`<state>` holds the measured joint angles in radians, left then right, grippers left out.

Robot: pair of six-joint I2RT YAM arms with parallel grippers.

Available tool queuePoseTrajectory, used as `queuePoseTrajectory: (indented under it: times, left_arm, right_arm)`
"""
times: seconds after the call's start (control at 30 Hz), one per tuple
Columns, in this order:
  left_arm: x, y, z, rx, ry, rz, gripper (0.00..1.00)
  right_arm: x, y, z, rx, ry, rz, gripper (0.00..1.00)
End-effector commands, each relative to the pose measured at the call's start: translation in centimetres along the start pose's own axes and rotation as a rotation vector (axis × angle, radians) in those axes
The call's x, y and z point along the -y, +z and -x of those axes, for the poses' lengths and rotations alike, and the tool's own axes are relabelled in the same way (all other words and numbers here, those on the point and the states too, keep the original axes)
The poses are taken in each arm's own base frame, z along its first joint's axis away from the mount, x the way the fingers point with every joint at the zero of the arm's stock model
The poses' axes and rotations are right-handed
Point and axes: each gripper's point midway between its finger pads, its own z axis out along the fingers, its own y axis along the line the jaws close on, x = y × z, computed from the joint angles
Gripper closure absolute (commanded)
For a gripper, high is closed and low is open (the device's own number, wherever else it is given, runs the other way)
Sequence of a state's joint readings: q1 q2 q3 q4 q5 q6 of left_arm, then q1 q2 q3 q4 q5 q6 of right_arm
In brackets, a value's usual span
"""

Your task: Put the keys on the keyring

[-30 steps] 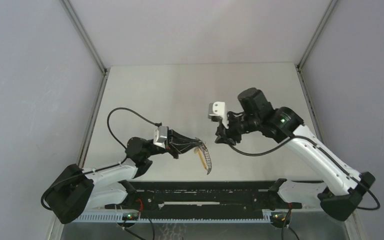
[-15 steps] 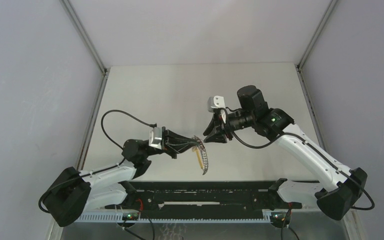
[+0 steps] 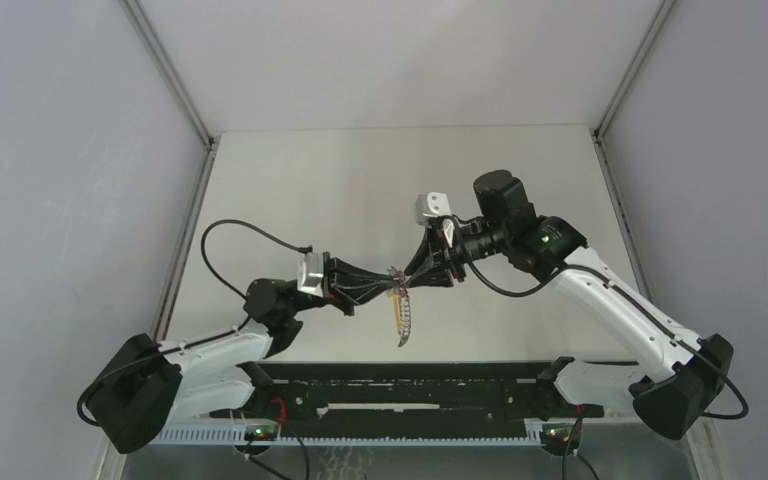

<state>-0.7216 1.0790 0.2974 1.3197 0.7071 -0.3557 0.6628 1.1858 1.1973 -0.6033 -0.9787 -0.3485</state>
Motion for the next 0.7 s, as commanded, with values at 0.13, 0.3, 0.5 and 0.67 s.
queuePoseTrajectory:
  times: [0.13,0.3,0.5,0.67]
  left_arm:
    - [0.2,0.4,2.6,0.083,0.061,0.000,1.00]
    - [0.3,0.3,2.9,0.090,0.068,-0.003,1.00]
    - [0.7,0.4,3.6,0.107,0.087,-0.014,1.00]
    - [1.0,0.4,4.3,0.123,0.107,-0.025,1.00]
  right_arm:
    - [-0.7,0.2,0.6,0.016,-0.025,0.030,0.82]
    - [-0.6,0.3,0.5,0.014,-0.019,0.033,1.00]
    - [-0.6,0.4,0.1,0.002,0.000,0.038,1.00]
    - [-0.4,0.5,-0.4,-0.013,0.031,0.029,1.00]
